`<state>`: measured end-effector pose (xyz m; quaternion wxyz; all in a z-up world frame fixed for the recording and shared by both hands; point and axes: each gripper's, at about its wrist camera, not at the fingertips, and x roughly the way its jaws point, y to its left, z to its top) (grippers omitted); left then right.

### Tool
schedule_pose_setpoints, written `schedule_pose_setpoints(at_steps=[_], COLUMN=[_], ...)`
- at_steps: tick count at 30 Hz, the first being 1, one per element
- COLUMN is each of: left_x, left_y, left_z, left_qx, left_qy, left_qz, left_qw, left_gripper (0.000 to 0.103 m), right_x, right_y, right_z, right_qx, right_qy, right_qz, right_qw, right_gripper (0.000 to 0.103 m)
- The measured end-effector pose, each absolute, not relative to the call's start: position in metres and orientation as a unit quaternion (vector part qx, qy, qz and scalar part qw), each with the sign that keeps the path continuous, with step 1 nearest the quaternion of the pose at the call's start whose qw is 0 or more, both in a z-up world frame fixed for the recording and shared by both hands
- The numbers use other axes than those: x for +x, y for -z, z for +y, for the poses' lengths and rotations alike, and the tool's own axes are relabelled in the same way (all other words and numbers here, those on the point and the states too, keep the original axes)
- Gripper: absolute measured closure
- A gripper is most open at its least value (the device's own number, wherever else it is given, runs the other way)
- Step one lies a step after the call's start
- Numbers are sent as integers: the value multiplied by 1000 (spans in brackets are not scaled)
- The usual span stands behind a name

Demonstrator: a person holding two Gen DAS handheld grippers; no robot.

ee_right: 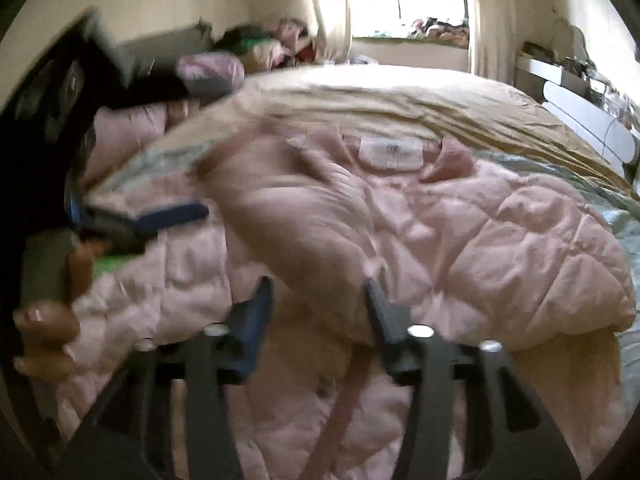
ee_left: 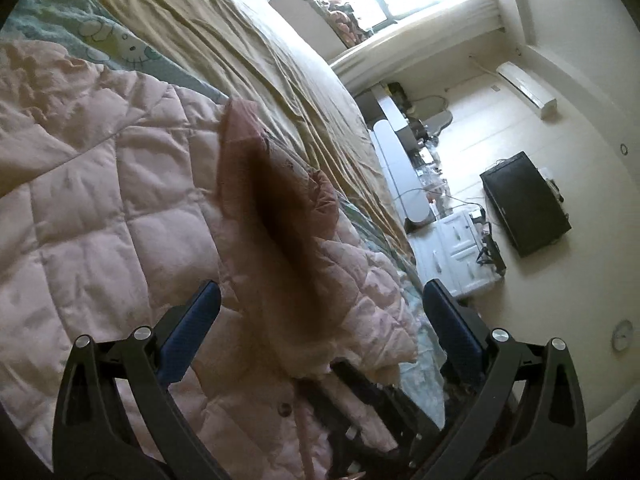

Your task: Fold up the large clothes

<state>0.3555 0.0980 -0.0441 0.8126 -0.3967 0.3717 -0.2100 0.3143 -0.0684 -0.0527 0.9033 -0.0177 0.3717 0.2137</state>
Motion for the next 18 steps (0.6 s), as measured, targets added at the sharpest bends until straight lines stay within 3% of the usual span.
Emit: schedule_pose_setpoints(at_steps=[9, 12, 13, 14, 15, 17, 18], left_x=[376, 378, 377, 377, 377, 377, 377], left_y=[94, 97, 96, 94, 92, 85, 77], left_z=[93, 87, 86, 85, 86, 89, 92], left_qx=[-377, -346, -336, -325, -321, -322, -317], left_qy=[146, 143, 143, 144, 144, 155, 159], left_qz=[461, 449, 443, 435, 431, 413, 403], left_qw=[790, 811, 819, 827, 831, 838, 844], left_gripper=[9, 13, 30, 55, 61, 88, 88], right_x=[294, 289, 288, 286, 285, 287, 288], right_y=[55, 52, 52, 51, 50, 47, 43], right_z=[-138, -160, -165, -171, -178, -185, -192], right_qx=[80, 97, 100, 103, 104, 100, 95], right_qy=[-161, -132, -126, -118, -112, -101, -92], right_qz=[398, 398, 399, 400, 399, 398, 395], right_qw=[900, 903, 903, 903, 904, 906, 909], right_gripper=[50, 50, 50, 50, 50, 50, 50])
